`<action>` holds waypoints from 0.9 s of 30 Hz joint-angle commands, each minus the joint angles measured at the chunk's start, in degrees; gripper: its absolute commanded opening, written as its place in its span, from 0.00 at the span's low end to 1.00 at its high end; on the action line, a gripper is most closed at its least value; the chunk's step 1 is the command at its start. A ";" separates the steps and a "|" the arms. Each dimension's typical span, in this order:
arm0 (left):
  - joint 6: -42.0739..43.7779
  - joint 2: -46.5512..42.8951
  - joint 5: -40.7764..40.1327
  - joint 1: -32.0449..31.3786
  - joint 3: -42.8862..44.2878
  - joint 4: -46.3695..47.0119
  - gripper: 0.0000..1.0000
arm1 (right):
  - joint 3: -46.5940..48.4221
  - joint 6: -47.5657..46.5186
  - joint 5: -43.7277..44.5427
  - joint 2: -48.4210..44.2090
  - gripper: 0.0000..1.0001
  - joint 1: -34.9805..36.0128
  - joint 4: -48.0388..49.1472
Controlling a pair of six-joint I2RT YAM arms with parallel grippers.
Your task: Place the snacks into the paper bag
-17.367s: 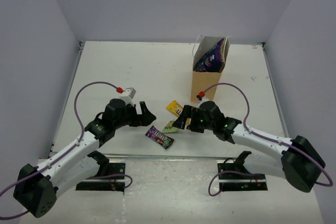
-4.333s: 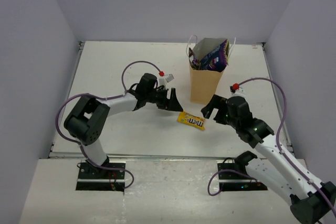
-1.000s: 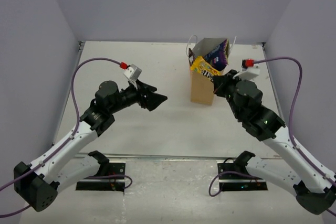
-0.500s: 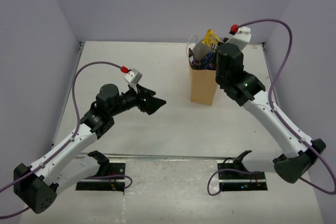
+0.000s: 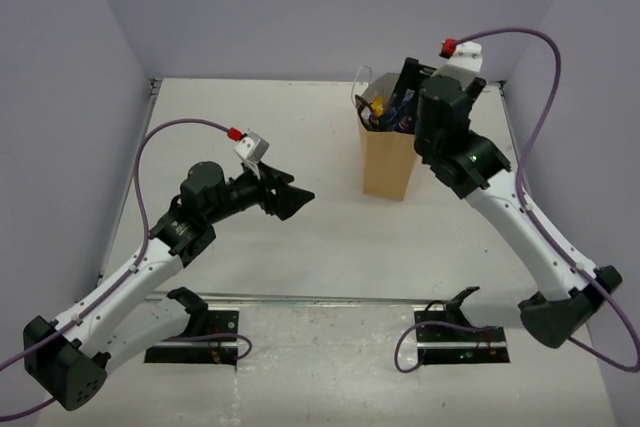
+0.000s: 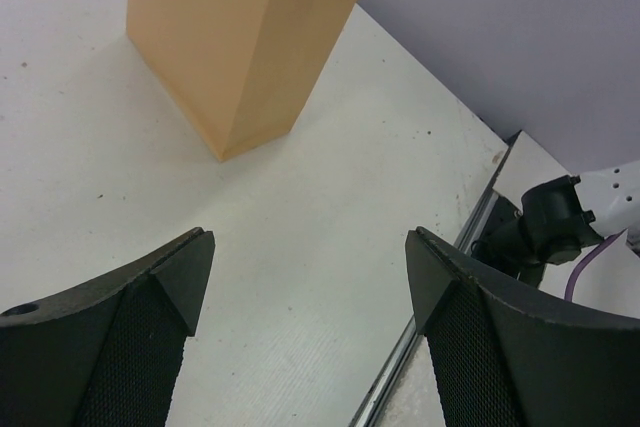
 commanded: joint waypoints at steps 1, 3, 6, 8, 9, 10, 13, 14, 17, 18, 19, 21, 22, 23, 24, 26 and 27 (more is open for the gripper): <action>1.62 -0.49 -0.48 -0.21 -0.47 1.01 0.83 | -6.40 1.68 -5.26 -12.40 0.95 -0.11 4.29; 1.62 -0.58 -0.22 -0.30 -0.39 1.01 0.84 | -9.58 1.25 -9.99 -15.94 0.98 -0.11 5.18; 1.62 -1.10 0.04 -0.21 -0.39 1.01 0.84 | -15.38 1.42 -11.60 -21.57 0.99 -0.11 4.91; 1.79 -1.54 0.13 -0.21 -0.30 0.74 0.84 | -20.48 2.03 -10.99 -25.51 0.99 -0.03 5.00; 1.88 -2.07 0.31 -0.30 -0.12 0.65 0.84 | -22.24 2.73 -10.64 -26.93 0.99 -0.20 5.00; 2.06 -2.25 0.31 -0.21 -0.03 0.39 0.84 | -25.82 3.08 -10.03 -28.16 0.99 -0.46 4.91; 2.23 -3.21 0.22 -0.21 0.05 -0.13 0.86 | -32.33 4.75 -9.76 -33.61 0.99 -1.60 4.83; 2.32 -3.39 0.22 -0.30 0.14 -0.22 0.86 | -33.75 5.28 -9.76 -35.02 0.99 -1.78 4.39; 2.23 -3.74 0.13 -0.21 0.05 -0.31 0.87 | -38.24 8.96 -10.46 -39.77 0.99 -2.49 3.34; 2.23 -3.74 0.31 -0.21 0.05 -0.31 0.87 | -39.12 9.93 -10.64 -41.52 0.99 -2.57 2.98; 2.15 -3.74 0.39 -0.21 0.05 -0.31 0.87 | -40.87 11.51 -10.64 -42.15 0.99 -2.58 2.63; 2.23 -4.00 0.75 -0.21 -0.12 -0.23 0.87 | -43.33 16.59 -10.29 -43.38 0.99 -2.58 2.54; 2.32 -4.09 0.75 -0.21 -0.30 0.30 0.87 | -45.61 18.10 -10.37 -44.08 0.99 -2.58 2.71; 2.50 -4.44 0.75 -0.21 -0.99 0.65 0.87 | -46.42 20.38 -10.64 -44.26 0.99 -2.49 2.80; 2.67 -4.62 0.57 -0.21 -1.44 1.00 0.87 | -47.29 21.53 -11.34 -44.35 0.99 -2.57 2.80; 3.11 -5.06 -0.04 -0.21 -2.84 1.62 0.87 | -49.58 24.95 -11.52 -44.44 0.99 -2.58 2.80; 3.63 -5.06 -0.91 -0.30 -3.28 1.71 0.88 | -50.20 25.50 -11.34 -44.26 0.99 -2.58 2.72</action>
